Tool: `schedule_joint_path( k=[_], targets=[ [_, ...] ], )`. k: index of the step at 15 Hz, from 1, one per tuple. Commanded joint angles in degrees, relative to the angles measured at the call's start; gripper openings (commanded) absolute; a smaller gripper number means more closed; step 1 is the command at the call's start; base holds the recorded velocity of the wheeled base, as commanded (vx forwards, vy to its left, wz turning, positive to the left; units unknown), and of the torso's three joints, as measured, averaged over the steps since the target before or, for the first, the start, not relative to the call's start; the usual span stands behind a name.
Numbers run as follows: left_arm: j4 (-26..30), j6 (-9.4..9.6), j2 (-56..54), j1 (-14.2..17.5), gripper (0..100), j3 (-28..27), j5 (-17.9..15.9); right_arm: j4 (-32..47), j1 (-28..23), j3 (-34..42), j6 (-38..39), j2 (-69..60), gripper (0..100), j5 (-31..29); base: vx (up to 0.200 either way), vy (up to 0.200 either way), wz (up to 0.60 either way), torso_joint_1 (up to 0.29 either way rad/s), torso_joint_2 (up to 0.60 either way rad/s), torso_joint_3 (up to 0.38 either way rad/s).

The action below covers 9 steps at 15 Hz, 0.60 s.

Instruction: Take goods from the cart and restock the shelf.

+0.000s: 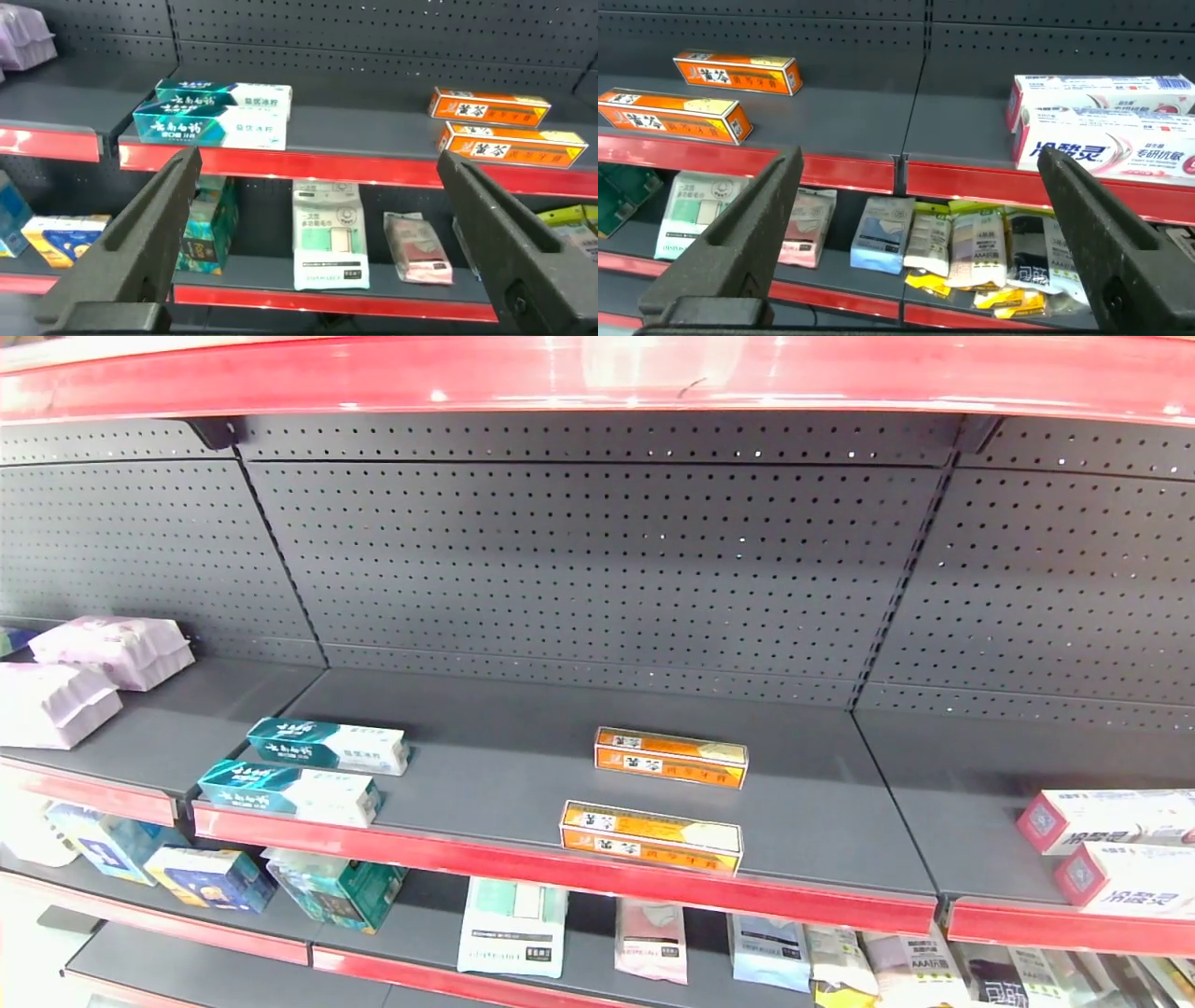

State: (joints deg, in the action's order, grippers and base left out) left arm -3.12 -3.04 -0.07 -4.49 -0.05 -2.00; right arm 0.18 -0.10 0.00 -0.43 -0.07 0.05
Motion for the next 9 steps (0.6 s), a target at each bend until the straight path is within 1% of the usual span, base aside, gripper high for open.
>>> schedule_joint_path(
  k=[1,9],
  targets=[
    [0.0,0.49,0.1,0.0,100,0.0,0.3,0.0,0.0,0.0,0.0,0.1,100,0.0,0.000,0.000,0.00,0.000,0.00,0.000],
    [0.0,0.66,0.1,0.0,100,0.0,0.2,0.1,-0.1,-0.1,0.0,0.1,100,-0.3,0.000,0.000,0.00,0.000,0.00,0.000]
  ],
)
